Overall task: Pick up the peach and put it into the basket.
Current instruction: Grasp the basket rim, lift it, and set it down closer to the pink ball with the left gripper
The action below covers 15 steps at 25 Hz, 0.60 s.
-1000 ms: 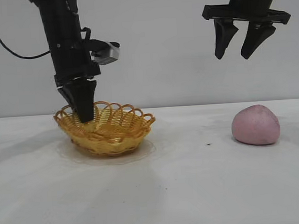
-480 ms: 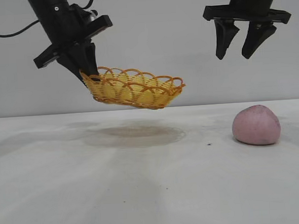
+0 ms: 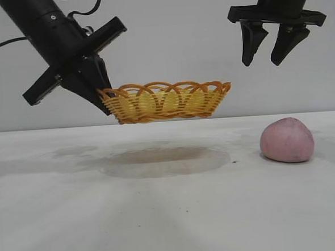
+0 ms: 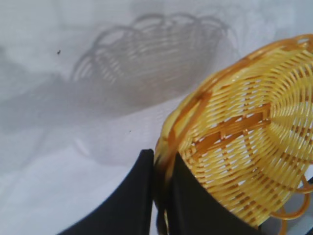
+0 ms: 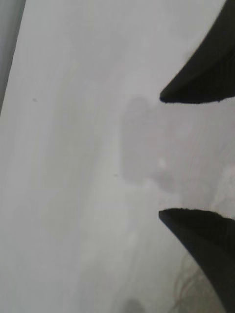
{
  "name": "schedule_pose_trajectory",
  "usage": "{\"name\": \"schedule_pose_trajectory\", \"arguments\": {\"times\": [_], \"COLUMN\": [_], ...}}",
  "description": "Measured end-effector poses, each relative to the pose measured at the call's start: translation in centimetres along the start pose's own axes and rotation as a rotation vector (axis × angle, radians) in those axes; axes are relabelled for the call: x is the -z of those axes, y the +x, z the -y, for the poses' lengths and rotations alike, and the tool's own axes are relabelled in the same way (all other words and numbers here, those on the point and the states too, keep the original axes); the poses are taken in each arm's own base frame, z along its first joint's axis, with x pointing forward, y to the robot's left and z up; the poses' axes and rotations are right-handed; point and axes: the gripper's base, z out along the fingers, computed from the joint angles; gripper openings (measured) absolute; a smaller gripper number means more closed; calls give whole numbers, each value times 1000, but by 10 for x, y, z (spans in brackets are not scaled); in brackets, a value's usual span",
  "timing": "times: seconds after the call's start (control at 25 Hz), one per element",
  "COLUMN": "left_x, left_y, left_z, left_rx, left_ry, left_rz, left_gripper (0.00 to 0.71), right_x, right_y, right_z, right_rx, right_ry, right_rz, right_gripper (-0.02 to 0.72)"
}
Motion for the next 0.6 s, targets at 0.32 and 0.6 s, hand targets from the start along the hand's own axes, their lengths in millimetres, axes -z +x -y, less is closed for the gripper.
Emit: {"name": "schedule_pose_trajectory", "arguments": {"times": [0.32, 0.6], "left_x": [-33, -33], "left_y": [17, 13], "left_z": [9, 9], "left_rx": [-26, -15], "left_ry": [-47, -52], "left_rz": [93, 144], "left_gripper": [0, 0], "right_x": [0, 0], "right_y": [0, 0], "right_z": [0, 0], "right_rx": [0, -1], "right_ry": [0, -1], "right_rz": [2, 2], "right_gripper": [404, 404]}}
